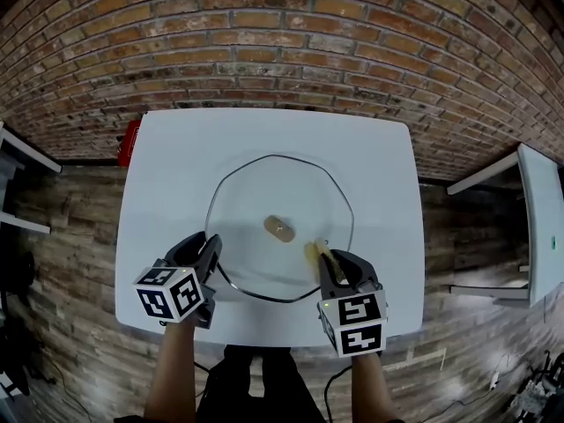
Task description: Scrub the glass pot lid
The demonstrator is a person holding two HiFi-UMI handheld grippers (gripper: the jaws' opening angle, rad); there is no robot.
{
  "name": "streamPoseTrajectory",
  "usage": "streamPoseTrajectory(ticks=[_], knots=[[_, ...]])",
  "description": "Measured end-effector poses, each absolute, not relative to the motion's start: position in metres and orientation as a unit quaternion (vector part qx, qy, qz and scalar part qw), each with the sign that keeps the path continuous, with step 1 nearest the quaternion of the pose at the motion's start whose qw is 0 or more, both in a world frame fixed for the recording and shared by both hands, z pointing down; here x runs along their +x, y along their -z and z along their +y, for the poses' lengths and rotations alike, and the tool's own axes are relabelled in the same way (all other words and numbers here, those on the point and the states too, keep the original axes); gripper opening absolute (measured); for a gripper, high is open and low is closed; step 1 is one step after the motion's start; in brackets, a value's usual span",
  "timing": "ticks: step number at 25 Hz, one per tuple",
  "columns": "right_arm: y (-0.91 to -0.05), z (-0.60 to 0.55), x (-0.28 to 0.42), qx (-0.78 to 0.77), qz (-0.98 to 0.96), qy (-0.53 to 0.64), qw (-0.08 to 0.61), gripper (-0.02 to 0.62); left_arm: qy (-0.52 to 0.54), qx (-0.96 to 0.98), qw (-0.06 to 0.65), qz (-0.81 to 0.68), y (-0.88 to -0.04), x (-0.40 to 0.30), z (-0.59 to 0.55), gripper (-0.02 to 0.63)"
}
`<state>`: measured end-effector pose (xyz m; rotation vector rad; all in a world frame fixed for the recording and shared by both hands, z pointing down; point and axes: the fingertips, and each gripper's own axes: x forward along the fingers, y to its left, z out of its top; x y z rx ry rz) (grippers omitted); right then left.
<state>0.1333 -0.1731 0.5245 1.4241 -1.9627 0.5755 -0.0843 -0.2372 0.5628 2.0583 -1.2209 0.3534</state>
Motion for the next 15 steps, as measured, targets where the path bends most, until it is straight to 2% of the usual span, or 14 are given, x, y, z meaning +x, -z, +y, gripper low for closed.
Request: streamPoseTrajectory(ticks=[4, 15], knots=[[-0.523, -0.175, 0.131, 0.543, -0.749, -0.212, 0.314, 0.058, -0.135, 0.797, 0.353, -0.471, -0.563, -0.084, -0.238, 0.133], [-0.492, -0.186, 0.119, 0.576, -0.771, -0.158, 0.218, 0.058, -0.141, 0.811, 0.302, -0.481, -0.549, -0.093, -0.238, 0.133]])
